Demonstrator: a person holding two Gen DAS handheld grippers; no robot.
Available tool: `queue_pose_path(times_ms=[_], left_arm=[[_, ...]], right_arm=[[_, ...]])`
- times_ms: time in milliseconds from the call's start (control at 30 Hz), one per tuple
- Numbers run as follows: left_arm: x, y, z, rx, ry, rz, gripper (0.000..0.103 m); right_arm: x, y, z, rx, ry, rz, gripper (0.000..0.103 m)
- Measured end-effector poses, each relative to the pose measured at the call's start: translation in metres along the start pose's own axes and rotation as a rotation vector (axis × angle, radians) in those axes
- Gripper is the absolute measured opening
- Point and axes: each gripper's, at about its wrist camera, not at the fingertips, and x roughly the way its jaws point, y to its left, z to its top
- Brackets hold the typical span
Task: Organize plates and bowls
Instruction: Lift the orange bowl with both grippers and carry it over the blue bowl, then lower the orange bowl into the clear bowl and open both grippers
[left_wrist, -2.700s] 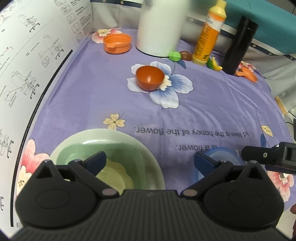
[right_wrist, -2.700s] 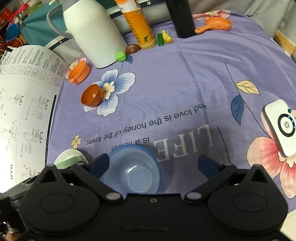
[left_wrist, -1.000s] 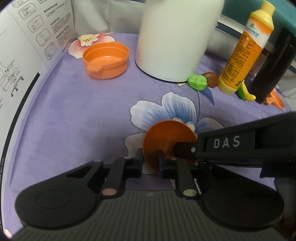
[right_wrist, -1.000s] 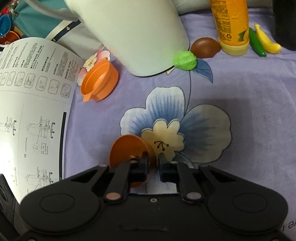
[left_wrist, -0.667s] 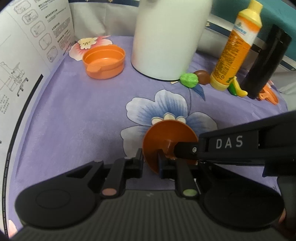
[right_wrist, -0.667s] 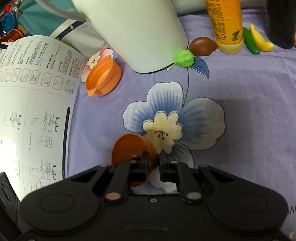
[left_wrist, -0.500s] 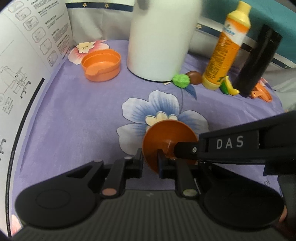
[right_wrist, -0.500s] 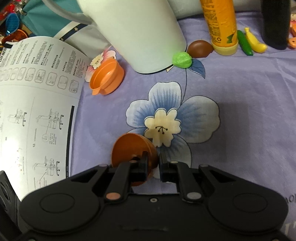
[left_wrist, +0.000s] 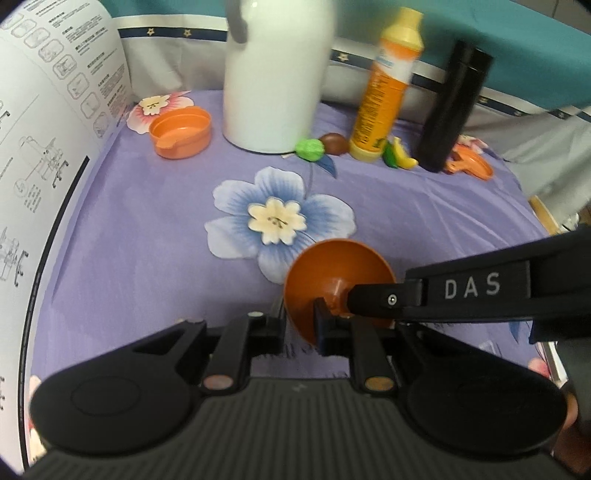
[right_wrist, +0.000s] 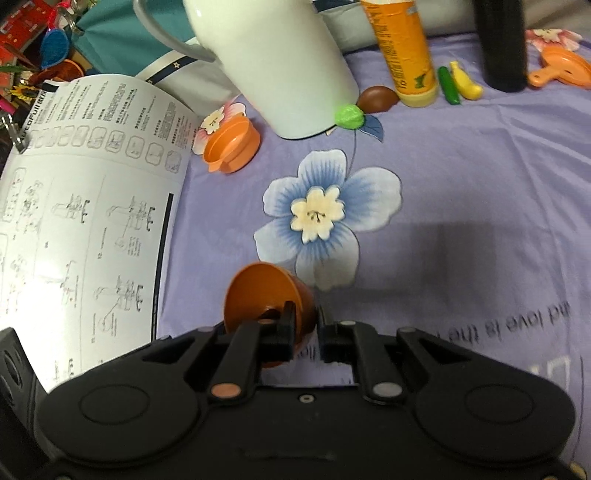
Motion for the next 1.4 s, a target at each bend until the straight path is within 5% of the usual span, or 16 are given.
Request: queue_pose_path(times_ms=[667,1400], left_arm=[[-0.044,-0.052,-0.048,0.091,0.028,-0.060,0.014],[-0.028,-0.070,-0.075,0.138,0.108,-0.061,0.016]], right_arm=[[-0.059,-0.039,-0.061,0.036,-0.030,0.012,0.012],[-0.064,-0.070,-0.096,0.103,0.020,-0.020,0.014]])
